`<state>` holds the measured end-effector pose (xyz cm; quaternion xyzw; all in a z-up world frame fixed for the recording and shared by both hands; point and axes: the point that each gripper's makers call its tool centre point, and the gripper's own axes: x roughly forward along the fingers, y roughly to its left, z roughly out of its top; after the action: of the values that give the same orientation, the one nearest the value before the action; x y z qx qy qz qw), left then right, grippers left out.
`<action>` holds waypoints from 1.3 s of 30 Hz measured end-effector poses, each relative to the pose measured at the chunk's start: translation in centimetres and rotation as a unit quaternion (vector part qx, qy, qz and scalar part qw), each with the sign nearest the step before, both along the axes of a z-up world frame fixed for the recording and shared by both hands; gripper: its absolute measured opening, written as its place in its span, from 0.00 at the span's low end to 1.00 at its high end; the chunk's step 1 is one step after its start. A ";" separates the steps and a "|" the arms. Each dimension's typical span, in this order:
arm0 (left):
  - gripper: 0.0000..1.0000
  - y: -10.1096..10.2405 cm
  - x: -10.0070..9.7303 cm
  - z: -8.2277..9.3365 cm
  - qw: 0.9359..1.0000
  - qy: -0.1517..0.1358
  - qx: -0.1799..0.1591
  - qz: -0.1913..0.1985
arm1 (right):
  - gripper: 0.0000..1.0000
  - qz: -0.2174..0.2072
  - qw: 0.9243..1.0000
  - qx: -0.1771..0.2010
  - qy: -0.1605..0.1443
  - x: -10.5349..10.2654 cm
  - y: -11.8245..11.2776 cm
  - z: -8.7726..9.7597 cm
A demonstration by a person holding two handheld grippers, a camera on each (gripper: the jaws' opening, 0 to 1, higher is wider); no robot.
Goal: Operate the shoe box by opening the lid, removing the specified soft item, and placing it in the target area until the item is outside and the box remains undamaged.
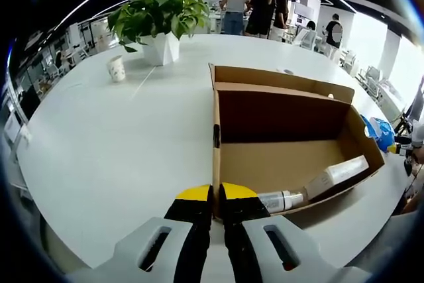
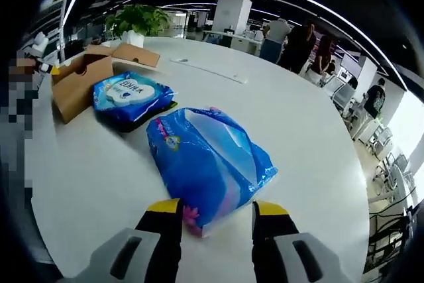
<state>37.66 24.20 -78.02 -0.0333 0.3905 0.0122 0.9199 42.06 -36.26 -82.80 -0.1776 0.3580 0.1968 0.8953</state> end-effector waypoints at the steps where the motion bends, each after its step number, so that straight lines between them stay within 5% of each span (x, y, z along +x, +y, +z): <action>1: 0.02 0.0 0.0 0.0 1.000 0.000 0.000 0.000 | 0.39 0.004 1.000 0.000 0.001 0.2 -0.1 0.0; 39: 0.02 0.0 0.1 0.0 1.000 0.002 0.005 -0.008 | 0.39 0.153 0.986 -0.058 0.025 2.3 0.4 -0.6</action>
<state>37.75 24.21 -78.03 -0.0261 0.3929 0.0070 0.9192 44.37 -35.84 -83.42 -0.2770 0.3600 0.3143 0.8336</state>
